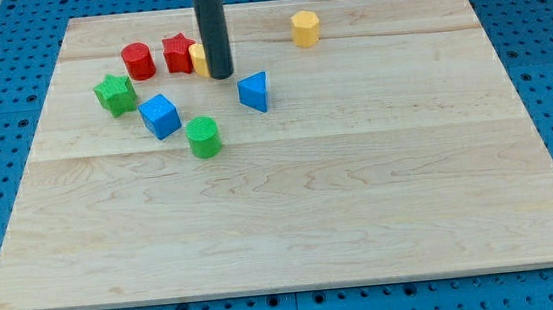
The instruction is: Move the arm left to the red circle
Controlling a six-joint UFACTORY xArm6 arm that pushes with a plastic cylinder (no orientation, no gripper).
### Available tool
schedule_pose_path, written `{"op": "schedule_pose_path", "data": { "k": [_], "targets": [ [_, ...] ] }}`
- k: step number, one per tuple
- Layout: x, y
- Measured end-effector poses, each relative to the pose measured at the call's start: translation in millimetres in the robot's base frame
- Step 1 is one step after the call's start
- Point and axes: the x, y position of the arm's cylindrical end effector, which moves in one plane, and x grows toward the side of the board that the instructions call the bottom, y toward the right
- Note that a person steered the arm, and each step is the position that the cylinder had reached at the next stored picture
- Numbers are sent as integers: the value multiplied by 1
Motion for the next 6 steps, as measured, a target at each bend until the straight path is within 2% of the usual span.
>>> {"op": "schedule_pose_path", "data": {
  "k": [1,2,5,6],
  "targets": [
    [4,-56],
    [5,-83],
    [-22,-152],
    [-32,-154]
  ]
}}
